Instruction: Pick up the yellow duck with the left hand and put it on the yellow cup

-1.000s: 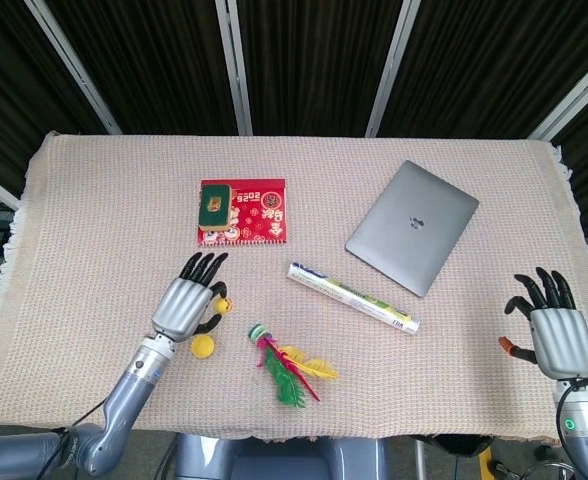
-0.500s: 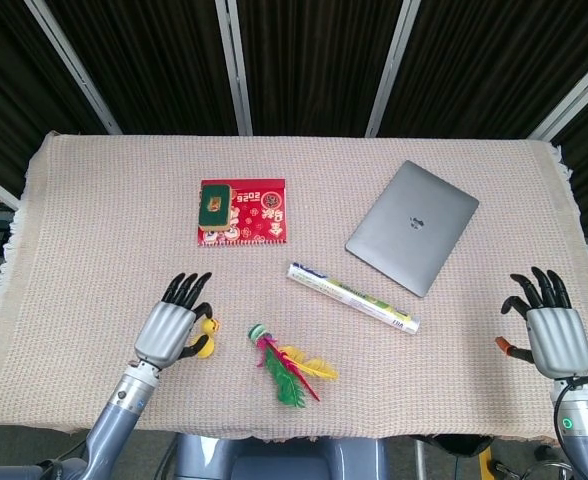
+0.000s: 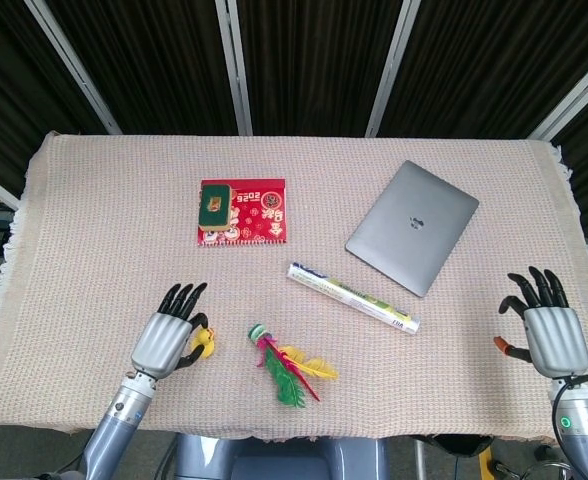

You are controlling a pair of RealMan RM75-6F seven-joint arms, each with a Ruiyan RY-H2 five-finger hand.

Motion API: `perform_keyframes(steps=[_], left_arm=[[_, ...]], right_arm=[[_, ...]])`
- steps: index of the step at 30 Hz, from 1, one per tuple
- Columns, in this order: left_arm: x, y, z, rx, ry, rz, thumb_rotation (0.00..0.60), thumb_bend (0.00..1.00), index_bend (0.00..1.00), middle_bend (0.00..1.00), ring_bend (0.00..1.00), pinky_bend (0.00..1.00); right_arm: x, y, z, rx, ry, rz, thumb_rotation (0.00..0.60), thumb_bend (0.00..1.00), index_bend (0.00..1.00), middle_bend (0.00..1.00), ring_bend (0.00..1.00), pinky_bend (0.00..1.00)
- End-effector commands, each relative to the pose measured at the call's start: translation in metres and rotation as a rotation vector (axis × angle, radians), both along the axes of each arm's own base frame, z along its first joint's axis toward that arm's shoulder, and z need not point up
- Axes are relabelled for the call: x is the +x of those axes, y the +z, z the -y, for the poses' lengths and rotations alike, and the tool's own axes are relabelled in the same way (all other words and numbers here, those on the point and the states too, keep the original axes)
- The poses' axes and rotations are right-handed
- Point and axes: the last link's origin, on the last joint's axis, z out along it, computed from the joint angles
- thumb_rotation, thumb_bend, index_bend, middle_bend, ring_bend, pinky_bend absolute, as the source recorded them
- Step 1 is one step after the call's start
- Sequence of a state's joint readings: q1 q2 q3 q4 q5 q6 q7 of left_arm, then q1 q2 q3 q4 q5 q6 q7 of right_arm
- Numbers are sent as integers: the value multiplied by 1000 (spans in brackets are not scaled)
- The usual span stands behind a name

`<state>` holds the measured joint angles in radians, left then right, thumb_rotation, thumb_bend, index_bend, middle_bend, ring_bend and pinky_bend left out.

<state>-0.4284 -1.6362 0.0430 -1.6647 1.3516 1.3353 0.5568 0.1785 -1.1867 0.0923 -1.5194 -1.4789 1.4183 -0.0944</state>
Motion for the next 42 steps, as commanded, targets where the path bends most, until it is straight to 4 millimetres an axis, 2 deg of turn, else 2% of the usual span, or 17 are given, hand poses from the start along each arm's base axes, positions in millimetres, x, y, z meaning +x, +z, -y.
perform_keyframes(steps=[1,13,25,42], left_arm=[[-2,-3,4,-8,9,9,600,350,542,0,0,0],[-13,-8,17,-16,41,5,600,352,542,0,0,0],[-25,-15,13,-9,77,-19,600,352,541,0,0,0],[-25,-19,11,-14,71,-36,600,352,540,0,0,0]], right_arm=[[0,-1,0,3,2,0,600,0,492,154,0,0],[1,-2,3,11,1,13,600,0,492,149,0,0],[2,-3,3,12,3,16,600,0,493,145,0,0],[2,-3,2,16,3,27,600,0,493,143,0,0]])
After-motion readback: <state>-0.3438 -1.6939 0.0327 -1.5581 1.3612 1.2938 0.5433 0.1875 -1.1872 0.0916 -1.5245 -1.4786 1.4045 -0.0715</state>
